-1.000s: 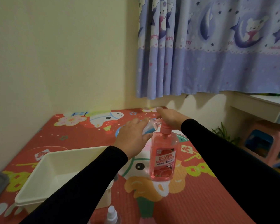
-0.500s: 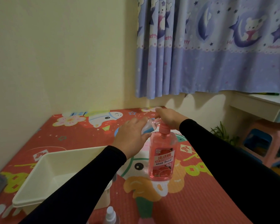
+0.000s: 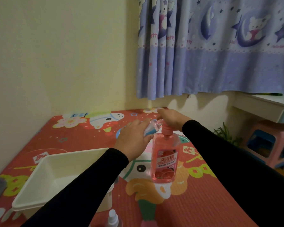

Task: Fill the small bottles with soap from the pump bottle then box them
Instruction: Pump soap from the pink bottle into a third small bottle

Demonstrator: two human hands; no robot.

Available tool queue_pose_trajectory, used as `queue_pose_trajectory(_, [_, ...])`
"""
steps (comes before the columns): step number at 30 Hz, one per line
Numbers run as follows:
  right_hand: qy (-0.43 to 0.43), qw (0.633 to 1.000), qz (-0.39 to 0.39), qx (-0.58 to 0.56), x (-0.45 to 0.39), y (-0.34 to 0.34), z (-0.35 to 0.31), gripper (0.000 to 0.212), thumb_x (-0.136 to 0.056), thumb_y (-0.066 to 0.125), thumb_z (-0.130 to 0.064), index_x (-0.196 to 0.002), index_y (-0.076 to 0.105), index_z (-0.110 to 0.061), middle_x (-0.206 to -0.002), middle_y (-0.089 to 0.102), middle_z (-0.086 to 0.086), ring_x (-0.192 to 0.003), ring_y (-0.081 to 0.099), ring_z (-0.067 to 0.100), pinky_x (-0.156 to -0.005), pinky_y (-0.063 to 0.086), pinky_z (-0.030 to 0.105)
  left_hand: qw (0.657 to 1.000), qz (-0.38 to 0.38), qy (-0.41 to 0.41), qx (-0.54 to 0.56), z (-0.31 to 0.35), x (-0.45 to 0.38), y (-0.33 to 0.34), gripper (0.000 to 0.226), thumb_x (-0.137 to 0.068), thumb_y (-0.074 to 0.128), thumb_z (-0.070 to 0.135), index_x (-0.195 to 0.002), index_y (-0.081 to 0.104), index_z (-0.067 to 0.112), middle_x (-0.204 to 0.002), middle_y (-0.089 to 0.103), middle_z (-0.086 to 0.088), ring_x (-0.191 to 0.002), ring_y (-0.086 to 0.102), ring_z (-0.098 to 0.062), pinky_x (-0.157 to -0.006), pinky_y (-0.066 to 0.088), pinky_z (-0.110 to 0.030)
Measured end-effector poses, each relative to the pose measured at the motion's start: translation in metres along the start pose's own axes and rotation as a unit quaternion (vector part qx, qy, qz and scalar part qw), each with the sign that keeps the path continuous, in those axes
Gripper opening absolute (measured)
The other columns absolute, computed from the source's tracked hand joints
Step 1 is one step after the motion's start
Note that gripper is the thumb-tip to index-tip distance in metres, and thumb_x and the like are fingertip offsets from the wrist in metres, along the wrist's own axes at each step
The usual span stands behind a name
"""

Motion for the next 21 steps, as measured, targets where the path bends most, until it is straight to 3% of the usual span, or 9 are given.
queue_pose_trajectory(3, [-0.007, 0.999, -0.004, 0.045, 0.002, -0.004, -0.007, 0.052, -0.101, 0.033, -0.033, -0.121, 0.055, 0.010, -0.088, 0.057, 0.014, -0.070, 0.045, 0.016, -0.069, 0.037, 0.028, 1.000, -0.001, 0.002, 0.000, 0.002, -0.003, -0.005, 0.054, -0.095, 0.051, 0.040, -0.143, 0.037, 0.022, -0.123, 0.051, -0.004, -0.116, 0.046, -0.024, -0.094, 0.035, -0.032])
queue_pose_trajectory(7, [-0.002, 0.999, -0.010, 0.051, 0.002, -0.011, -0.012, 0.047, -0.100, 0.031, -0.040, -0.109, 0.060, -0.004, -0.084, 0.054, 0.002, -0.070, 0.045, 0.013, -0.066, 0.036, 0.027, 1.000, 0.012, 0.004, -0.004, 0.003, -0.007, -0.010, 0.055, -0.096, 0.050, 0.041, -0.145, 0.035, 0.021, -0.128, 0.049, -0.003, -0.120, 0.045, -0.024, -0.099, 0.036, -0.034])
queue_pose_trajectory(10, [-0.018, 0.998, -0.001, 0.053, -0.004, -0.007, -0.005, 0.050, -0.100, 0.032, -0.034, -0.118, 0.058, 0.005, -0.095, 0.061, 0.013, -0.080, 0.050, 0.019, -0.078, 0.043, 0.032, 1.000, 0.009, 0.003, 0.000, 0.002, -0.005, -0.005, 0.056, -0.095, 0.051, 0.041, -0.145, 0.035, 0.022, -0.126, 0.050, -0.003, -0.118, 0.045, -0.024, -0.097, 0.036, -0.033])
queue_pose_trajectory(14, [-0.015, 0.999, 0.007, 0.028, 0.001, 0.000, 0.000, 0.049, -0.102, 0.034, -0.028, -0.121, 0.056, 0.012, -0.066, 0.045, 0.003, -0.060, 0.039, 0.013, -0.058, 0.033, 0.025, 1.000, 0.003, -0.001, 0.005, -0.001, 0.001, 0.002, 0.058, -0.095, 0.051, 0.042, -0.146, 0.033, 0.024, -0.123, 0.050, -0.002, -0.116, 0.044, -0.022, -0.096, 0.035, -0.031])
queue_pose_trajectory(16, [-0.024, 0.999, 0.006, 0.032, 0.000, -0.001, -0.002, 0.048, -0.103, 0.033, -0.028, -0.121, 0.056, 0.010, -0.067, 0.044, 0.003, -0.060, 0.038, 0.012, -0.058, 0.033, 0.023, 1.000, 0.002, 0.000, 0.007, -0.001, 0.000, 0.001, 0.057, -0.094, 0.051, 0.042, -0.146, 0.034, 0.023, -0.123, 0.050, -0.002, -0.116, 0.045, -0.022, -0.097, 0.036, -0.032])
queue_pose_trajectory(19, [-0.011, 0.999, 0.000, 0.043, 0.001, -0.004, -0.005, 0.054, -0.098, 0.036, -0.039, -0.117, 0.059, 0.007, -0.085, 0.057, 0.011, -0.069, 0.046, 0.016, -0.073, 0.038, 0.031, 1.000, 0.001, 0.002, 0.012, 0.001, -0.002, -0.005, 0.055, -0.095, 0.052, 0.041, -0.144, 0.036, 0.022, -0.126, 0.050, -0.003, -0.117, 0.045, -0.024, -0.097, 0.036, -0.033])
queue_pose_trajectory(21, [-0.004, 0.999, -0.004, 0.037, -0.001, -0.009, -0.009, 0.055, -0.096, 0.035, -0.043, -0.113, 0.059, 0.005, -0.083, 0.055, 0.006, -0.068, 0.046, 0.016, -0.069, 0.037, 0.030, 1.000, 0.008, 0.010, 0.006, 0.002, -0.005, -0.009, 0.054, -0.095, 0.051, 0.041, -0.144, 0.036, 0.021, -0.128, 0.050, -0.003, -0.118, 0.045, -0.024, -0.097, 0.036, -0.033])
Point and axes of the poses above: each hand's wrist, its own x-axis away from the middle knuckle, its own y-axis out of the palm, z = x × y, the point moved 4 cm from there along -x, towards the middle knuckle
